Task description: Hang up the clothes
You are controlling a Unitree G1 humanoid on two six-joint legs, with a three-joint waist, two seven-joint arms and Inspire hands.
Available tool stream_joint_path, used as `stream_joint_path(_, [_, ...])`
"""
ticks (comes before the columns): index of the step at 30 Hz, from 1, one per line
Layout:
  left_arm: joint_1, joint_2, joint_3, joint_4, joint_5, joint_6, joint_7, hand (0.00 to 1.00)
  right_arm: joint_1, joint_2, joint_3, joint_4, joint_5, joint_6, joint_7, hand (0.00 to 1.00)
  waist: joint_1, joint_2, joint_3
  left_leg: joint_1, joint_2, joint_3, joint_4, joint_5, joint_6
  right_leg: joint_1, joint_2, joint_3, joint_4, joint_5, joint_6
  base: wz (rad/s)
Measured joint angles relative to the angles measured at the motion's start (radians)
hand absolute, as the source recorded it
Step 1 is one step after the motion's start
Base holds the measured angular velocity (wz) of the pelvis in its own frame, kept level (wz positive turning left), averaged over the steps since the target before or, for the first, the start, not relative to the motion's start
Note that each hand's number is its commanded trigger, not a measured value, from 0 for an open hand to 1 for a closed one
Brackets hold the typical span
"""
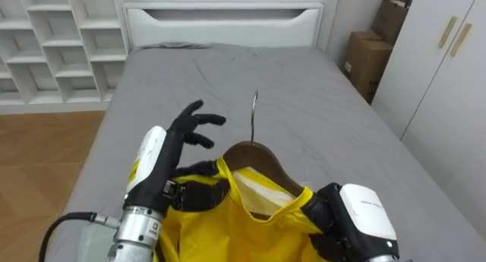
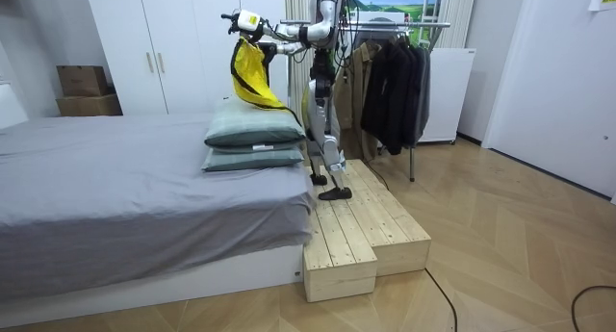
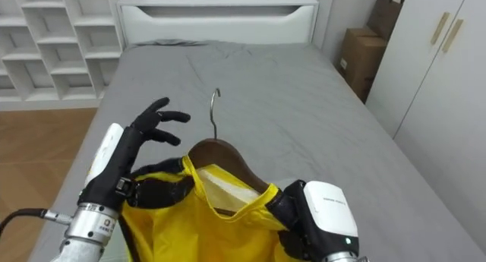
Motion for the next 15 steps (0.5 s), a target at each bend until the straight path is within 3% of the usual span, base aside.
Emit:
stream_joint_path(6, [0.0,0.0,0.016,0.0,0.001,-0.001,0.003,0.0,-0.012,-0.009,-0.082,-0.006,-0.022,0.001,0.023,1.0,-0.002,-0.002,0.0002,-0.002,-0.003,-0.001,0.0,0.0,0.0,-0.01,-0.004,0.005,0.016,-0.005,0.001,-0.01])
stream_joint_path(12, [0.0,0.004,0.037,-0.001,0.001,-0.006,0.004,0.0,-0.032,-0.028,-0.154,-0.043,-0.013,0.015,0.019,1.0,-0.005,-0.024,0.0002,-0.006,-0.002,0.002,0.0,0.0,0.0,-0.018,-0.003,0.008,0.018,-0.004,0.0,-0.01])
stream_joint_path(15, [0.0,0.004,0.051,-0.001,0.002,-0.005,0.004,0.0,-0.032,-0.033,-0.173,-0.044,-0.01,0.028,0.019,1.0,-0.007,-0.035,0.0055,-0.007,-0.002,0.002,0.0,0.0,0.0,-0.017,-0.003,0.007,0.015,-0.003,-0.001,0.0])
